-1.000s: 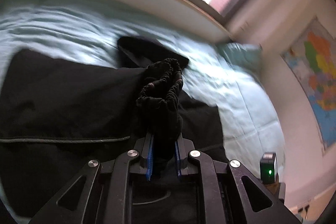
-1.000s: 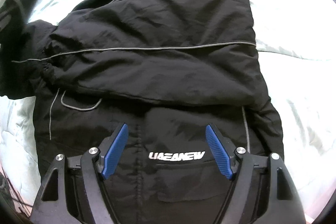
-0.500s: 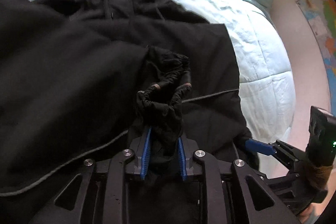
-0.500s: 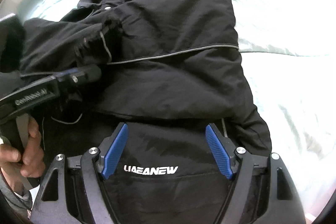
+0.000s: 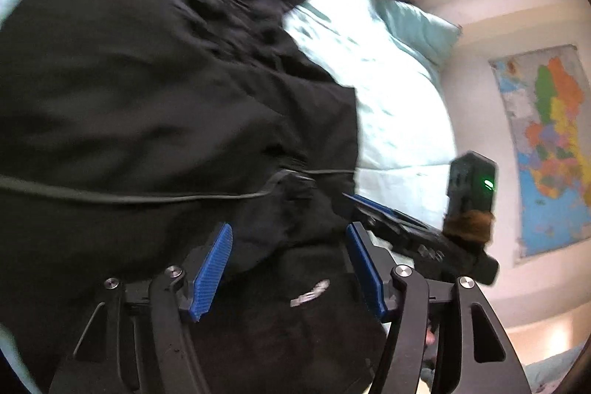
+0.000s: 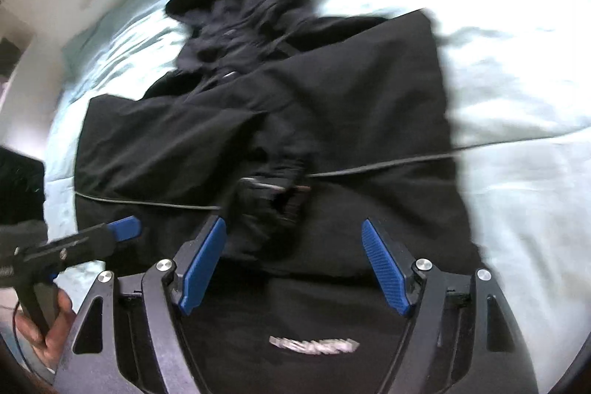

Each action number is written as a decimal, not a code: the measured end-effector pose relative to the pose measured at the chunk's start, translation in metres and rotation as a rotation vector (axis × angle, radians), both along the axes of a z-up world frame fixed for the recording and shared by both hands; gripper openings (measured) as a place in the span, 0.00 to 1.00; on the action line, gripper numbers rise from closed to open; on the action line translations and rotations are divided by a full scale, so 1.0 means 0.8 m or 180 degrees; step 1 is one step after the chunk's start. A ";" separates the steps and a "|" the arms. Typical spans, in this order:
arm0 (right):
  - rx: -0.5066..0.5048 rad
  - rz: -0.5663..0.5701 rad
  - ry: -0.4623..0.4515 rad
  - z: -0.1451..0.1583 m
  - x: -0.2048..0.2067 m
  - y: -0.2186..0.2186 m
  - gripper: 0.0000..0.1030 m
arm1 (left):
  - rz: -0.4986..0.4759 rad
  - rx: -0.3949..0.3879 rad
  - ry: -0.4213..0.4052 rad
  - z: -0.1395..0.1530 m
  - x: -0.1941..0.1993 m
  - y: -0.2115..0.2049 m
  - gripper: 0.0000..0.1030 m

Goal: Fold large clothes

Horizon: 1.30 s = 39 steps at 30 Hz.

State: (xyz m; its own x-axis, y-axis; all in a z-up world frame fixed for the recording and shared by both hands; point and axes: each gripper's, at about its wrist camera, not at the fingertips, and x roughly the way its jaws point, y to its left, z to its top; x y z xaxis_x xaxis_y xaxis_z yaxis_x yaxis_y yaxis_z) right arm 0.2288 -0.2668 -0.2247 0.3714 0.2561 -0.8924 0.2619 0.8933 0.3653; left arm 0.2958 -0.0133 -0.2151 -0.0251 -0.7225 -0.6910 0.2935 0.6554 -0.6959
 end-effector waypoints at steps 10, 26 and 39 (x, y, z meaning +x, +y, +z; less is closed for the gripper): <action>-0.0376 0.0111 0.0017 -0.005 0.036 0.035 0.30 | 0.0684 0.1424 -0.0890 0.054 0.044 0.113 0.64; -0.0686 -0.0394 0.0194 -0.089 0.038 -0.109 0.34 | 0.0099 0.2060 -0.1054 -0.083 0.074 0.004 0.66; -0.0634 -0.0235 -0.0331 0.038 0.073 -0.081 0.71 | 0.0253 0.1729 -0.1278 0.008 0.103 0.017 0.66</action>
